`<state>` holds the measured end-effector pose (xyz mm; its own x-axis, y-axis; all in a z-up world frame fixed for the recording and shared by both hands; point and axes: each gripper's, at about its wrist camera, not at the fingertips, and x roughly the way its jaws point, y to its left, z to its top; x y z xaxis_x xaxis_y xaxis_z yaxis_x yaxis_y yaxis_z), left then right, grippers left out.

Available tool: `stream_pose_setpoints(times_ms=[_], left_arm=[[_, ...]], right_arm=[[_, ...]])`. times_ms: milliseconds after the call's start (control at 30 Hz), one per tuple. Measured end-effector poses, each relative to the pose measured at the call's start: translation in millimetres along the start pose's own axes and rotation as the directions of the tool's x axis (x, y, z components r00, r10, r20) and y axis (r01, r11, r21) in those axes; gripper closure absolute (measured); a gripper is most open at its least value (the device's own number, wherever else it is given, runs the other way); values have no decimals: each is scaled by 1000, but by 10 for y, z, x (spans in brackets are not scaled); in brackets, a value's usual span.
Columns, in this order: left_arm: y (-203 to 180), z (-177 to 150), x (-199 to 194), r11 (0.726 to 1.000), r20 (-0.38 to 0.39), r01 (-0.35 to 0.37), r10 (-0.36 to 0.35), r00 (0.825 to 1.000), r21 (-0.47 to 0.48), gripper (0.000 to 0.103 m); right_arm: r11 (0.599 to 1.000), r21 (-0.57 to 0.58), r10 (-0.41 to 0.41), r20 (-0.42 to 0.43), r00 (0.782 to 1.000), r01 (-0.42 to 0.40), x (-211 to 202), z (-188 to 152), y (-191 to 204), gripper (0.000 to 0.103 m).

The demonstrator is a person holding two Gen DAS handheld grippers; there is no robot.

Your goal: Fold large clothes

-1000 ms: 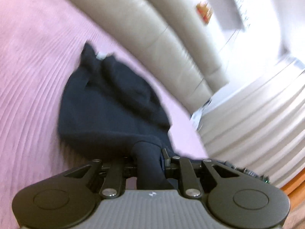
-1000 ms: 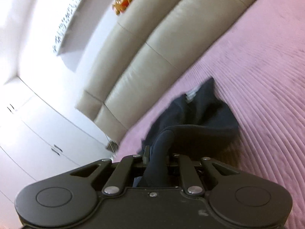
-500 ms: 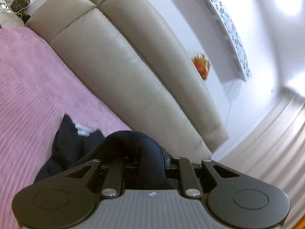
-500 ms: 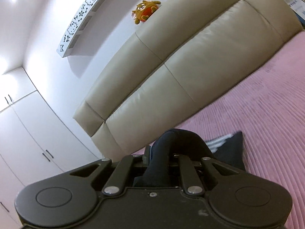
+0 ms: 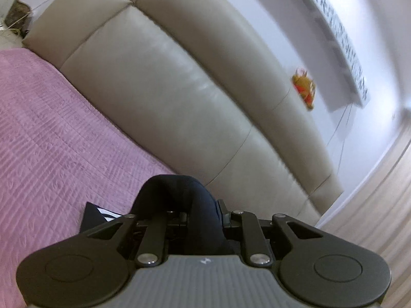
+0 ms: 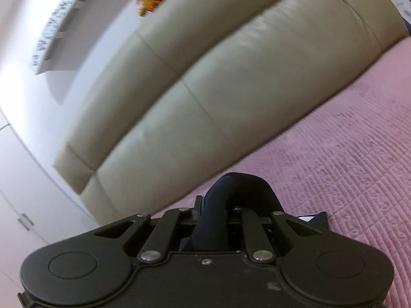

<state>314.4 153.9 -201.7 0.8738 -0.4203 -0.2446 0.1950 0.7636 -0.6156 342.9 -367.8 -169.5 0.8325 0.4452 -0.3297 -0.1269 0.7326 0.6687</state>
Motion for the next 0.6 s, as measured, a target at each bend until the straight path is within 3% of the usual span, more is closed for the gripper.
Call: stream_pose_setpoints(times_ms=[267, 367, 433, 467, 500, 533, 567, 600], left_arm=[[370, 65, 620, 994, -71, -87, 91, 993, 59, 83], [481, 63, 813, 994, -78, -107, 109, 991, 36, 83], [573, 55, 947, 991, -96, -134, 134, 986, 0, 81], [626, 57, 1002, 989, -113, -144, 140, 984, -26, 79], [687, 63, 1051, 986, -135, -153, 143, 980, -62, 72], [747, 73, 1079, 983, -147, -153, 138, 979, -99, 68], [795, 84, 1085, 981, -141, -144, 125, 982, -127, 55], [815, 93, 1048, 982, -121, -128, 111, 986, -142, 41]], right_arm=[[997, 5, -79, -61, 995, 79, 691, -64, -190, 90], [991, 57, -113, -67, 991, 117, 877, -73, -289, 85], [985, 107, -124, -73, 990, 132, 954, -85, -342, 74], [986, 111, -115, -61, 992, 121, 949, -92, -349, 59], [990, 99, -100, -36, 994, 103, 918, -98, -346, 36], [993, 78, -87, 2, 996, 87, 858, -110, -330, 25], [995, 63, -79, 43, 996, 76, 796, -127, -316, 17], [997, 50, -61, 69, 996, 58, 734, -141, -314, 17]])
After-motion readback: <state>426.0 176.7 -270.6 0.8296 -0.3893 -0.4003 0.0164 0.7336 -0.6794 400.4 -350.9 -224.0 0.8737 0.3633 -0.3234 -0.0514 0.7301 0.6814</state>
